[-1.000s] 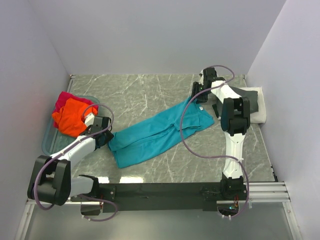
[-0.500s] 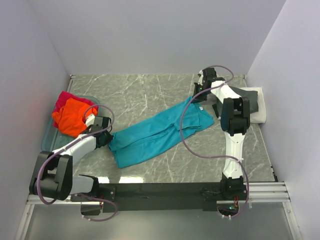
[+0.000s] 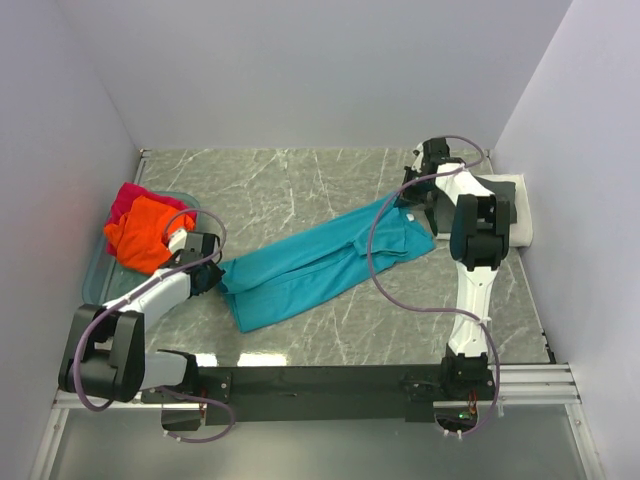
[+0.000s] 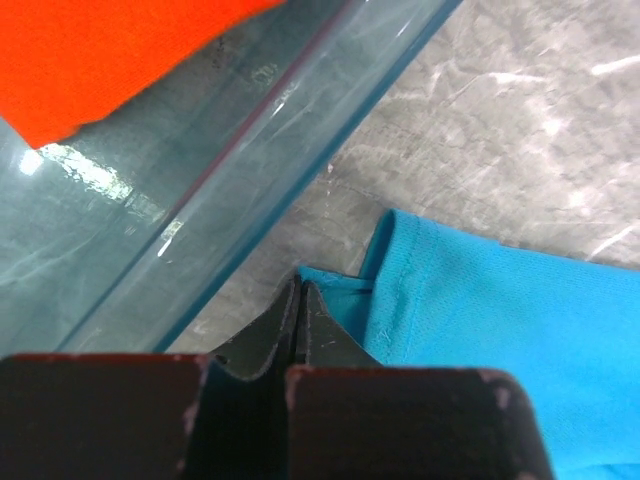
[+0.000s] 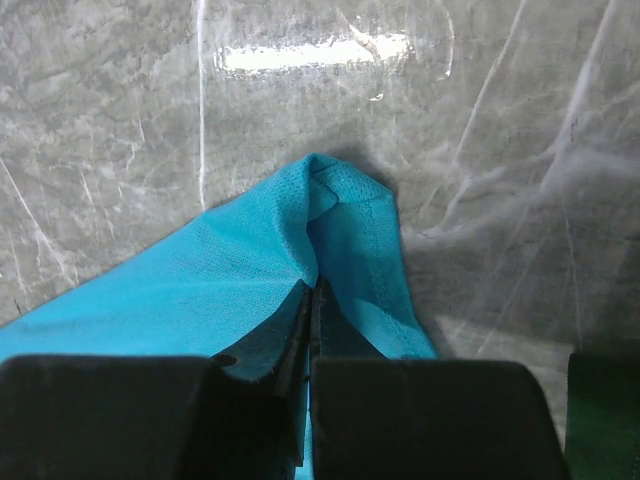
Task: Fold and stack the t-shirts
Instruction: Fold the tshirt
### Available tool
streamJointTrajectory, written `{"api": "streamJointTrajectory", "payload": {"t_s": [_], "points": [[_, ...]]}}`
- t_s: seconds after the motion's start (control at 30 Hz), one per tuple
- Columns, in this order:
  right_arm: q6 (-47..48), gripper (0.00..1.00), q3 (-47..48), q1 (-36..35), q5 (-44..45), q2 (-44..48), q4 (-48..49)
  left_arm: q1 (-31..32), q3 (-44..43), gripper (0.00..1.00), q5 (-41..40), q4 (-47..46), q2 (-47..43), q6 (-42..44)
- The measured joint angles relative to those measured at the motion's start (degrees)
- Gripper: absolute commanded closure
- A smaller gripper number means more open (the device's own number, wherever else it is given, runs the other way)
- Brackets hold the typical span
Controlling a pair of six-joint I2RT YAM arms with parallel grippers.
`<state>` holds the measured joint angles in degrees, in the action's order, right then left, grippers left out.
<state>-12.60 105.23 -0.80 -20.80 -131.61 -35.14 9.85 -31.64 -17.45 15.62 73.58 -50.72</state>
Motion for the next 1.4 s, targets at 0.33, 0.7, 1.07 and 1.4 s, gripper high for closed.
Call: {"api": "streamJointTrajectory", "payload": {"t_s": [0.33, 0.7, 1.07, 1.4], "points": [[0.02, 1.00, -0.04, 0.00, -0.94, 0.00, 0.24, -0.15, 0.02, 0.60, 1.14, -0.44, -3.58, -0.07], [0.07, 1.00, -0.04, 0.00, -1.51, 0.00, 0.26, -0.28, -2.14, 0.67, 2.38, -2.45, 1.31, -0.59], [0.11, 1.00, -0.04, 0.00, -1.86, 0.00, -0.09, -0.28, -1.46, 0.59, 3.28, -4.39, 0.13, -1.46], [0.31, 1.00, -0.04, 0.00, -2.23, 0.00, -0.15, -0.28, -1.49, 0.79, 5.79, -6.58, 3.67, -1.51]]}}
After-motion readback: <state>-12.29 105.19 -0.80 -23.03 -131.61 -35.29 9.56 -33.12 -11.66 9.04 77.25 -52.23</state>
